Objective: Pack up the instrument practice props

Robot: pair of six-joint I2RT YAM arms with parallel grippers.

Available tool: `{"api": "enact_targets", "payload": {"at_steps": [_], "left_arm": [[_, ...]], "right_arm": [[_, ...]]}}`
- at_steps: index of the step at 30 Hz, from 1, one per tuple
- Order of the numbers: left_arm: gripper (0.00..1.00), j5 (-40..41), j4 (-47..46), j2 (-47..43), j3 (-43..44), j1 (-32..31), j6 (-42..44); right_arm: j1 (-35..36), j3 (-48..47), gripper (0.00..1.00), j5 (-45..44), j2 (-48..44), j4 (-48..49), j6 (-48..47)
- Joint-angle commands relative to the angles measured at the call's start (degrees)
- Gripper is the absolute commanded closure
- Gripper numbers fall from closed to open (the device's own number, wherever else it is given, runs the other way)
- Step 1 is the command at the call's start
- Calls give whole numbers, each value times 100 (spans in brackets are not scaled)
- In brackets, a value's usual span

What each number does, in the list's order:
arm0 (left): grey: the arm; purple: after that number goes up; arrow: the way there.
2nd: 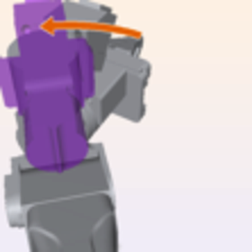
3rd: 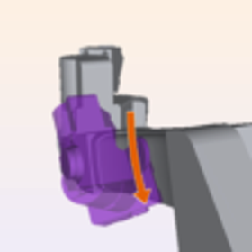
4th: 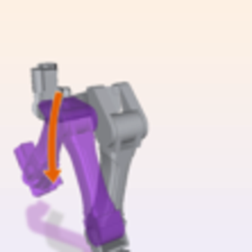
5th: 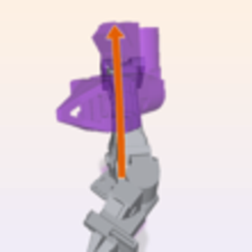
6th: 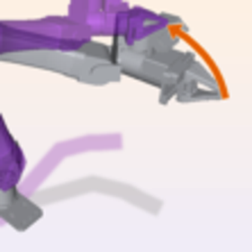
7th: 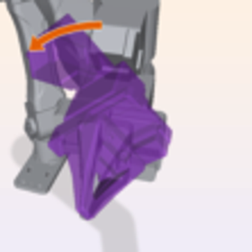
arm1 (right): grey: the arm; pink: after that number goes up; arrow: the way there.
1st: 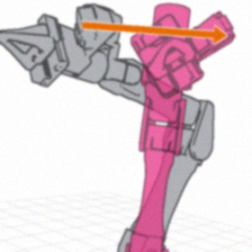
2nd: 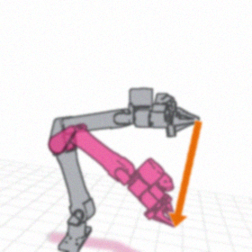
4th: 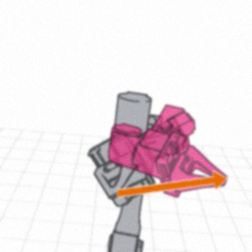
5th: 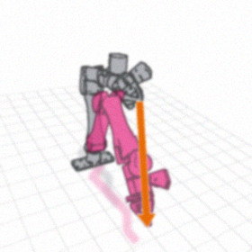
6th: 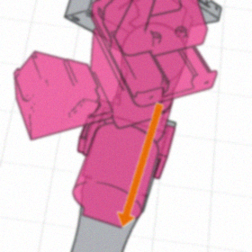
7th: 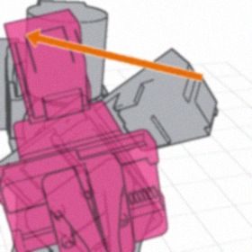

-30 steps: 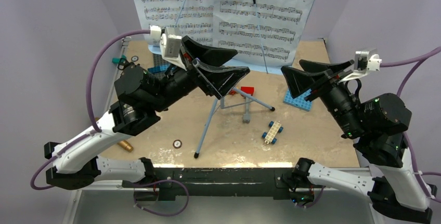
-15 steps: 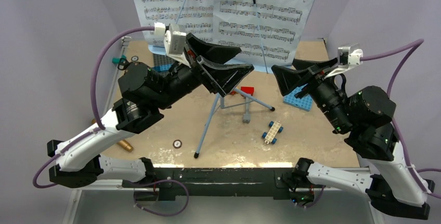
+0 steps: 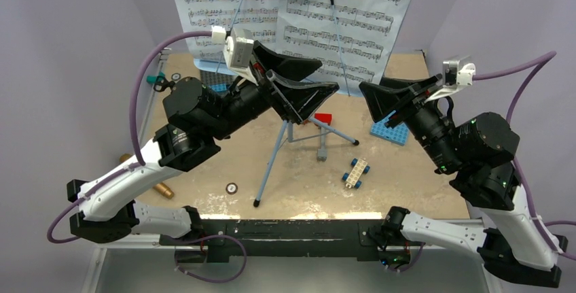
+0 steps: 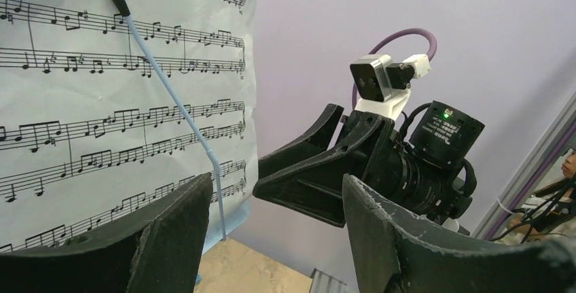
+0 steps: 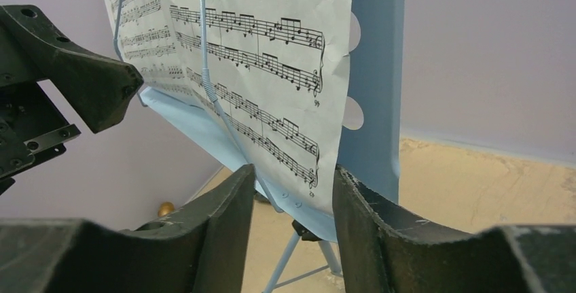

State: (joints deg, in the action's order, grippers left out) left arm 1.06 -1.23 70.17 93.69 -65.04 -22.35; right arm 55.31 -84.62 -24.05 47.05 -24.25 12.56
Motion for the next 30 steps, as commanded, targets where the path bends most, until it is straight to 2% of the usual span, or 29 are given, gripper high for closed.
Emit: {"api": "enact_targets", "payload": {"at_steps": [1, 9, 15, 21, 25, 30], "left_arm": [[27, -80, -257, 69, 268, -44, 33], [27, -80, -257, 149, 314, -44, 33], [27, -80, -257, 262, 380, -44, 33], [27, -80, -257, 400, 376, -44, 33], [27, -80, -257, 506, 391, -44, 33], [27, -80, -257, 584, 395, -42, 33]], "right_arm": [[-54, 46, 54, 108, -34, 414, -93], [-175, -117, 53, 148, 200, 404, -181], [-281, -171, 70, 286, 287, 413, -213], [-284, -127, 91, 305, 255, 413, -227], [-284, -142, 99, 298, 220, 383, -257], [-284, -149, 100, 296, 166, 322, -294]]}}
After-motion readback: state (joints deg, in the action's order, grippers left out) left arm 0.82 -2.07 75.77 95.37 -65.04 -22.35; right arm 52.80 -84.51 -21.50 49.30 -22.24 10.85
